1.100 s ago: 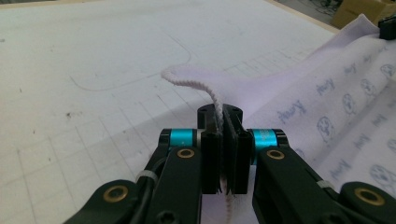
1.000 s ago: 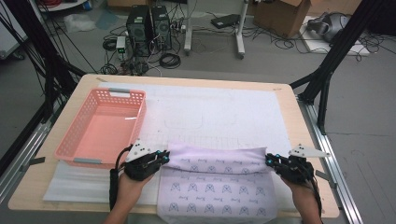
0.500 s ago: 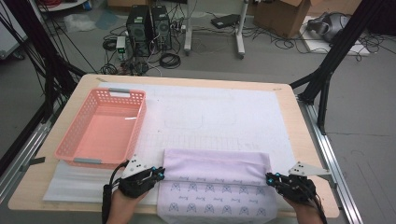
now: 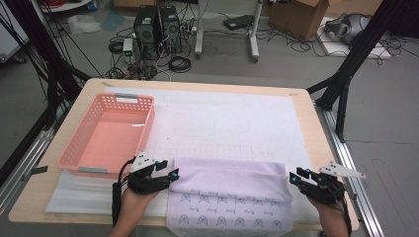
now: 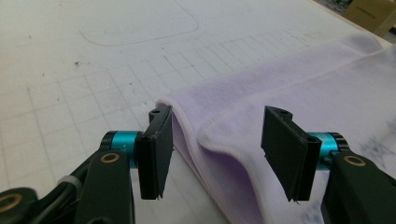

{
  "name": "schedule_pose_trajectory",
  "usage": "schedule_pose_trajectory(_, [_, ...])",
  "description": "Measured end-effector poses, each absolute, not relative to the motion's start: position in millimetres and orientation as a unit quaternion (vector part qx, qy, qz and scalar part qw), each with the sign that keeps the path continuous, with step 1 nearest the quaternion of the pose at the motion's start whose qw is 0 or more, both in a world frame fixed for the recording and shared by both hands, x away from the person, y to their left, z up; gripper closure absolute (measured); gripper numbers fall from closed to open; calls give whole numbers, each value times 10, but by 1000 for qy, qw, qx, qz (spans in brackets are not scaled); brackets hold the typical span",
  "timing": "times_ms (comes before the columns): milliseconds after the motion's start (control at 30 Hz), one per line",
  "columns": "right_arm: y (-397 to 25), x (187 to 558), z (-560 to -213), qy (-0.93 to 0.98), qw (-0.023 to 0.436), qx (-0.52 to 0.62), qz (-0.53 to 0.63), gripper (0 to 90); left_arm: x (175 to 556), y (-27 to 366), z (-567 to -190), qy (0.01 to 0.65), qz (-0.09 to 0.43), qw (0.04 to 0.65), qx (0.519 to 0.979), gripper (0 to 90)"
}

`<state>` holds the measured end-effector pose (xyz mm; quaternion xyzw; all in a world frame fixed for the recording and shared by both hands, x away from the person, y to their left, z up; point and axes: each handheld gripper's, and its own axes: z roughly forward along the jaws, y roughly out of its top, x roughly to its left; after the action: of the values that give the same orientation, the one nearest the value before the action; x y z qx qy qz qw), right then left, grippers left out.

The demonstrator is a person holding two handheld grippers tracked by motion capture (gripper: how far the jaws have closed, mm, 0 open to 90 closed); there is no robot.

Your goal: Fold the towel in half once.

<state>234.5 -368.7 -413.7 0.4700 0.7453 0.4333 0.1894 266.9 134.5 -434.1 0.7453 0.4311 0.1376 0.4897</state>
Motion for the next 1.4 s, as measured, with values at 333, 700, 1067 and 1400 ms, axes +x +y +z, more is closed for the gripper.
schedule_pose_trajectory(333, [-3444, 2825, -4392, 782, 171, 481, 357, 509, 3062, 1231, -4507, 460, 110, 443, 762, 445])
schedule_pose_trajectory(700, [-3368, 2753, -4460, 788, 173, 459, 371, 846, 2991, 1080, -4497, 444, 160, 416, 777, 855])
schedule_pose_trajectory(1067, [-3432, 3238, -4231, 770, 210, 463, 385, 858, 3550, 1077, -4211, 482, 182, 430, 741, 873])
schedule_pose_trajectory(1400, [-3459, 3778, -3971, 755, 226, 477, 389, 857, 4132, 1075, -4057, 493, 191, 457, 715, 872])
